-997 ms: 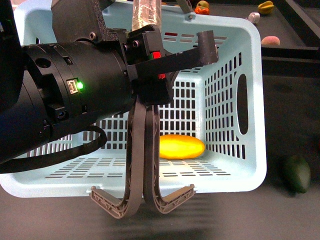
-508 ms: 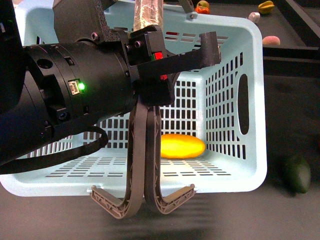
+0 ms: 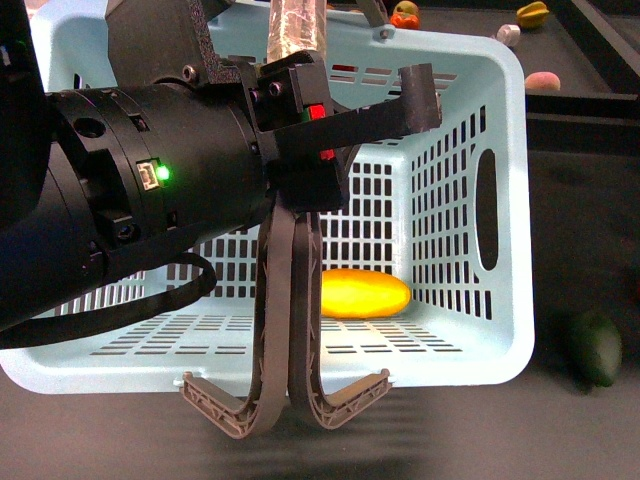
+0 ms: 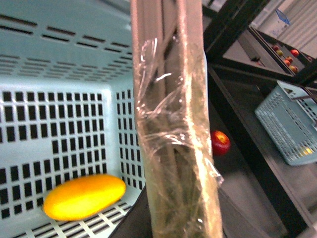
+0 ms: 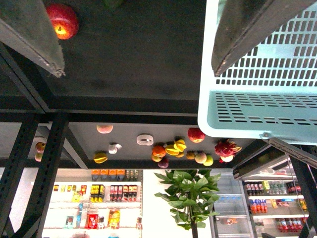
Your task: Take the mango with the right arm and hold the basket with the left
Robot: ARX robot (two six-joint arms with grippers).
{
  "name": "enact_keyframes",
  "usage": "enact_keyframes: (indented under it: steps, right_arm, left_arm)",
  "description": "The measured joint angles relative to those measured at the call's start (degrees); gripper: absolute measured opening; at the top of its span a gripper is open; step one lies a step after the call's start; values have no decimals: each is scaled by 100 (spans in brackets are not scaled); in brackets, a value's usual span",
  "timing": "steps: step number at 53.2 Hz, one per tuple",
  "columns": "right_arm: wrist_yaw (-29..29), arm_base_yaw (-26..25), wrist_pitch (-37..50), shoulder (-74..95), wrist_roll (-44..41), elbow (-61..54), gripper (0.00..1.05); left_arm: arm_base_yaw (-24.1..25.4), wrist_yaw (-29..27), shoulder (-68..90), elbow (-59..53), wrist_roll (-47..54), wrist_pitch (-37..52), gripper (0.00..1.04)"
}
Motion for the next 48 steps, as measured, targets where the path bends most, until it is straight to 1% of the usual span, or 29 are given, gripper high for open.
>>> enact_keyframes:
  steps: [2,3,7,11,14,21,25,33,41,48]
  right_arm:
    - [0,-2,0,0,0,0,98]
    - [0,-2,0,0,7,0,99]
    - [-2,-2,0,-4,0,0,96]
    - [0,-2,0,-7,2,0,97]
    - [0,-2,0,-7,0,0,97]
    - [0,-2,-2,-7,0,0,97]
    - [-2,-2,0,-7,0,0,97]
    - [-2,-2,0,-7,0,0,97]
    - [0,-2,-2,-7,2,0,97]
    - [0,-2,-2,-7,0,0,97]
  left_arm:
    - [7,-280,164,15,258,315,9]
    - [17,-400,245,44,431,378,9]
    - [133,-610,448,289,730,393,9]
    - [372,-874,592,669,577,339,9]
    - [542,-1073,678,922,267,256,9]
    - [960,-1508,852,1493,-820,2,9]
    - [1198,-1836,953,1873,-1598,-374,9]
    - [1558,-2302,1158,2424,-2933,-1272,9]
    - [1858,-2483,1419,2741,-4022,-1893,9]
    - [2116,-2592,1639,2804,-4588,-2109,9]
